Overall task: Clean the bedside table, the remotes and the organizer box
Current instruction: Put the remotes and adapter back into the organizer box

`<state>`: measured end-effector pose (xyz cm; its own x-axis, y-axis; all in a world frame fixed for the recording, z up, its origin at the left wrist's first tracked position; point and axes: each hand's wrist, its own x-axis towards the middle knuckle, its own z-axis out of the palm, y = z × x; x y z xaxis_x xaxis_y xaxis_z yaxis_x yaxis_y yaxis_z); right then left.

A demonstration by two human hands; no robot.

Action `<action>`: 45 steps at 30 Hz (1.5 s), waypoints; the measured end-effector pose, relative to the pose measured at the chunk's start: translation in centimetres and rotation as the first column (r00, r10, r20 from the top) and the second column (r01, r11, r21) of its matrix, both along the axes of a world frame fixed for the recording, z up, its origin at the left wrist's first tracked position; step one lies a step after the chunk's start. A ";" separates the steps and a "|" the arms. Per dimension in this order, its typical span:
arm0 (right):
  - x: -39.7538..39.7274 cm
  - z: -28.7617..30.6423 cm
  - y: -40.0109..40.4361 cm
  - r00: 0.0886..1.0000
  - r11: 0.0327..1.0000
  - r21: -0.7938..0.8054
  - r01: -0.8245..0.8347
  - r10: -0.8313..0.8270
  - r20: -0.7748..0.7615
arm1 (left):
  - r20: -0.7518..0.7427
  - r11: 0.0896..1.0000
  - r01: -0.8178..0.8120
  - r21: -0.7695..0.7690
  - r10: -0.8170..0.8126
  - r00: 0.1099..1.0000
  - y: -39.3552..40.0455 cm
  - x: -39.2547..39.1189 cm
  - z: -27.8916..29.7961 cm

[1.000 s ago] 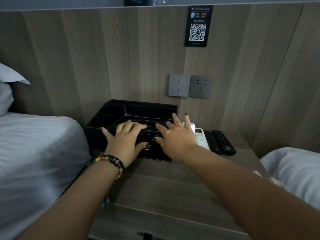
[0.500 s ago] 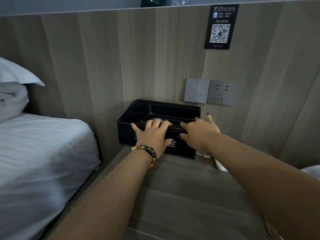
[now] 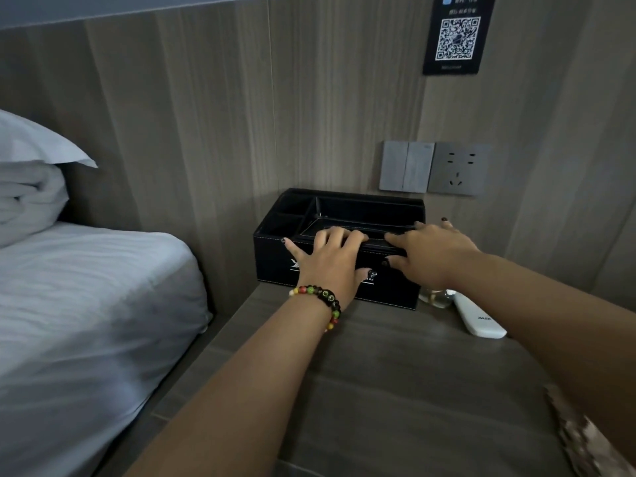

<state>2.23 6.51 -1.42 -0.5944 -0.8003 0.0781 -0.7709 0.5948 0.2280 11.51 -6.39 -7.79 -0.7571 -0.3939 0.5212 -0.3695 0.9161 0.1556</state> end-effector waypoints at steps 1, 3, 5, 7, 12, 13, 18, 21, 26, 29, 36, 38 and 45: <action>0.0 0.1 0.1 1.000 1.000 0.003 0.002 -0.002 0.000 | 0.000 1.000 0.001 -0.001 -0.001 1.000 0.1 -0.1 0.0; -0.1 0.1 0.2 1.000 1.000 0.007 0.006 -0.006 0.001 | -0.003 1.000 0.002 -0.001 -0.002 1.000 0.2 -0.1 0.1; -0.1 0.0 0.2 1.000 1.000 0.003 0.011 -0.011 0.002 | 0.003 1.000 0.001 0.000 -0.001 1.000 0.3 -0.2 0.2; -0.2 0.0 0.4 1.000 1.000 -0.004 0.020 -0.020 0.003 | 0.015 1.000 -0.001 0.004 0.001 1.000 0.6 -0.2 0.3; -0.6 0.1 1.2 0.998 0.999 -0.019 0.047 -0.046 0.045 | 0.027 1.000 0.003 0.005 -0.003 1.000 1.3 -0.5 0.2; -0.5 0.2 1.2 0.997 0.998 -0.022 0.051 -0.050 0.058 | 0.034 1.000 0.001 0.011 -0.001 0.999 1.4 -0.5 0.3; -1.4 2.2 3.3 0.865 0.922 -0.380 0.074 0.131 0.485 | 0.090 0.995 -0.024 0.093 0.016 0.996 1.6 -0.3 1.2; -3.7 2.4 7.8 0.834 0.567 -0.773 0.285 0.251 0.492 | 0.132 0.988 -0.031 0.151 0.011 0.991 1.7 -0.2 2.2; -7.1 -1.5 14.3 0.758 0.450 -0.642 0.621 -0.134 0.639 | 0.070 0.948 0.037 0.315 -0.062 0.996 3.3 2.4 3.7; -7.8 -3.1 15.5 0.739 0.445 -0.603 0.661 -0.247 0.627 | -0.092 0.930 0.112 0.351 -0.085 0.992 6.5 6.3 2.5; -4.4 -3.4 12.2 0.878 0.699 -0.546 0.461 -0.273 0.393 | -0.375 0.858 0.266 0.440 -0.094 0.922 9.8 10.5 0.2; -2.2 -3.8 11.3 0.906 0.809 -0.420 0.411 -0.312 0.285 | -0.466 0.816 0.335 0.471 -0.092 0.880 10.2 11.1 -0.6; 0.8 -4.6 9.0 0.873 0.823 -0.291 0.488 -0.461 0.158 | -0.492 0.791 0.377 0.483 -0.111 0.863 10.2 10.4 -0.8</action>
